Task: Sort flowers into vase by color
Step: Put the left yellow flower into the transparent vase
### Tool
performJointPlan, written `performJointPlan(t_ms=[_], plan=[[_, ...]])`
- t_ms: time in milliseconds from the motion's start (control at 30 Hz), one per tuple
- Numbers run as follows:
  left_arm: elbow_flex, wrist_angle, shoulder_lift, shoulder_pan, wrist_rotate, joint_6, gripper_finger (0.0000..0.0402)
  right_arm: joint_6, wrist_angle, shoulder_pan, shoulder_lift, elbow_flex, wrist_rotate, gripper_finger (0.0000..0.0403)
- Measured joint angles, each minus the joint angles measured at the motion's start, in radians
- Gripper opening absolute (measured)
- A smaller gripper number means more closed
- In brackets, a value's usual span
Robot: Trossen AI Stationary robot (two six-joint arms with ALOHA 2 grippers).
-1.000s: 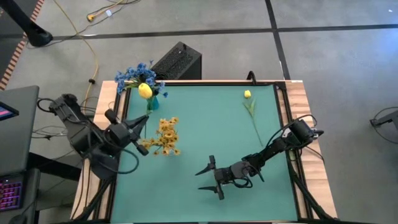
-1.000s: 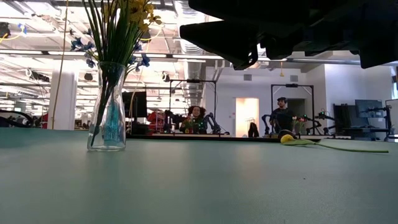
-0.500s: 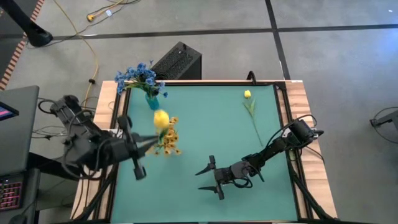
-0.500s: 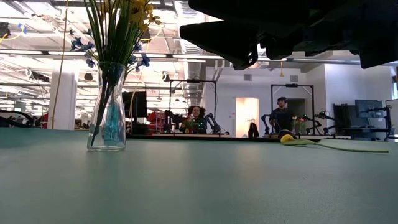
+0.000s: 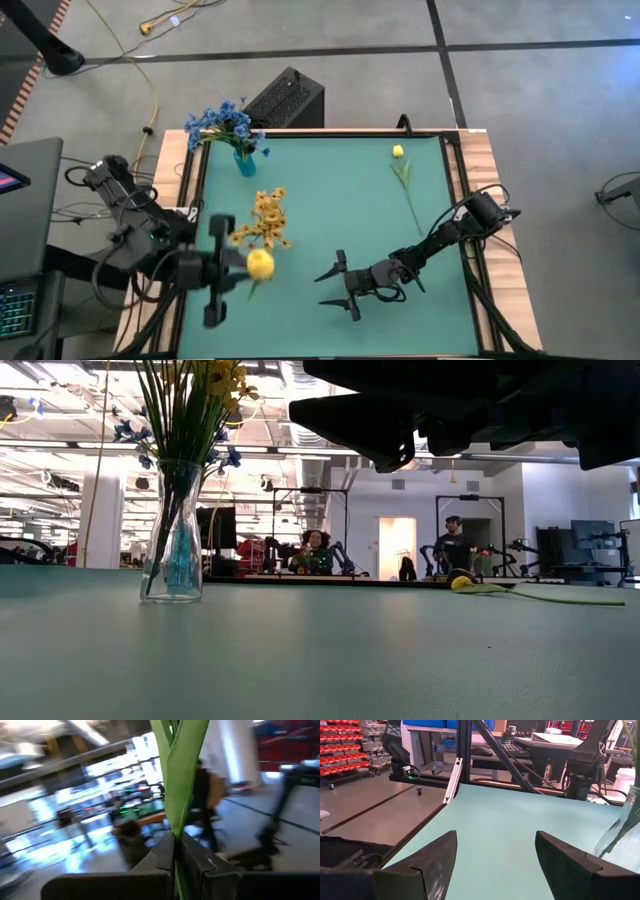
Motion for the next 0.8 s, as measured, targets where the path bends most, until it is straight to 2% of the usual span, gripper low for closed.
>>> performJointPlan(t_ms=[67,267,467,633,800], plan=[[-0.031,0.002,0.001,-0.012,0.049,-0.007,0.0,0.0,-0.002,0.0,0.0,0.0,0.0,0.0296],[-0.119,0.05,0.028,-0.067,0.111,0.027,0.0,0.0,-0.003,0.0,0.0,0.0,0.0,0.0296],[-0.172,0.086,0.049,-0.079,0.094,0.081,0.0,0.002,-0.003,0.0,0.0,0.0,0.0,0.0296],[-0.233,0.103,0.049,-0.047,0.046,0.078,0.0,0.002,-0.005,0.0,0.0,0.0,0.0,0.0296],[-0.293,0.161,0.049,-0.01,0.043,0.078,0.0,0.001,-0.008,0.002,0.0,0.0,0.0,0.0296]])
